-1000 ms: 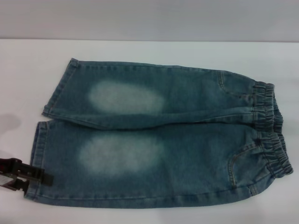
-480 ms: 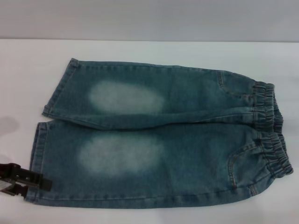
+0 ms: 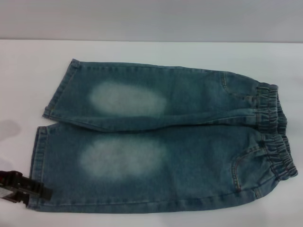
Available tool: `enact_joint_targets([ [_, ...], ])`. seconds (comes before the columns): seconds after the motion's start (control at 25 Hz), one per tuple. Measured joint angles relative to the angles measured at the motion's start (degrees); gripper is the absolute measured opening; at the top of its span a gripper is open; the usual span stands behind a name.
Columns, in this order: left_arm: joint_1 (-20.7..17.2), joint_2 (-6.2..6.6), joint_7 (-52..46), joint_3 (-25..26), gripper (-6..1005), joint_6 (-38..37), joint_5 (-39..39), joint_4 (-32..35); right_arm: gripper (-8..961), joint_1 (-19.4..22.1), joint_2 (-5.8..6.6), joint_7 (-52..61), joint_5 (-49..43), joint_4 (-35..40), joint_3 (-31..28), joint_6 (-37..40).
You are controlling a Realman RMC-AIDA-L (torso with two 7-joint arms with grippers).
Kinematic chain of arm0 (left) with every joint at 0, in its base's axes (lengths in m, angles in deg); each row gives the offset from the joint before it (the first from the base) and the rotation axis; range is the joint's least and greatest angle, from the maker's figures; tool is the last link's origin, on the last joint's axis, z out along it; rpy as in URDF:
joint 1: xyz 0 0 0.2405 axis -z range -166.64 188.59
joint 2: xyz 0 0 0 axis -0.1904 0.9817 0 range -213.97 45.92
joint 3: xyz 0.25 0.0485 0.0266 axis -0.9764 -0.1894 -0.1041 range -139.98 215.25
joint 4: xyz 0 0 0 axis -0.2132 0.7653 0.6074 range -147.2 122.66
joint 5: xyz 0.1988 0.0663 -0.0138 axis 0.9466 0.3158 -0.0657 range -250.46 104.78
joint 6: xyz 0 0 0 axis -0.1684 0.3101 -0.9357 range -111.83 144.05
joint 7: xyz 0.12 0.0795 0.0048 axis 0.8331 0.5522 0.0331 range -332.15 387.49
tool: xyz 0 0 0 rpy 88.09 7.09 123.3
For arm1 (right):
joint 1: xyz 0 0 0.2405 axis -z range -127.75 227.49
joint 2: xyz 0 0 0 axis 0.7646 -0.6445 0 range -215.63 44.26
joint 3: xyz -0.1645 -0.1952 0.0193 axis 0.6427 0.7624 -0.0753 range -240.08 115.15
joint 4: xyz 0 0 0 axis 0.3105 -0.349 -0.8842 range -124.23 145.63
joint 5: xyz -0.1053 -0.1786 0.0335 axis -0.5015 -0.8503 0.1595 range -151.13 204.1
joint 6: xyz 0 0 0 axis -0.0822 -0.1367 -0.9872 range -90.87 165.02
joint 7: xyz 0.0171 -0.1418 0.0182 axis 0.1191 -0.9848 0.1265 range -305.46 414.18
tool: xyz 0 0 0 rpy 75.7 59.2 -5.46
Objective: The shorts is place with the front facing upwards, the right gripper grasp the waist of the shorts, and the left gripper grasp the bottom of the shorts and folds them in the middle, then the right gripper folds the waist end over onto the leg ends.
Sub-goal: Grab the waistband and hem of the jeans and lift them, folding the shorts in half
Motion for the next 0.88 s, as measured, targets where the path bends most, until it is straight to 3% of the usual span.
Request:
enact_joint_targets([
  [0.08, 0.1, -0.03, 0.0, -0.2, 722, 0.3, 0.3, 0.1, 613, 0.0, 0.00, 0.0, 0.0, 0.0, 0.0, 0.0],
  [0.4, 0.3, 0.04, 0.0, -0.2, 499, 1.0, 0.5, 0.4, 613, 0.2, 0.00, 0.0, 0.1, 0.0, 0.0, 0.0],
  [0.64, 0.5, 0.05, -0.5, 0.1, 296, 1.0, 2.1, 0.5, 613, 0.4, 0.00, 0.0, 0.4, 0.0, -0.1, 0.1],
  [0.84, 0.6, -0.03, -0.6, 0.3, 66, 1.5, 2.6, 0.5, 613, 0.2, 0.00, 0.3, 0.3, 0.1, -0.1, 0.1],
  [0.88, 0.7, -0.03, -0.7, 0.4, 61, 1.6, 2.6, 0.6, 613, 0.2, 0.00, 0.6, 0.3, 0.2, -0.1, 0.1],
])
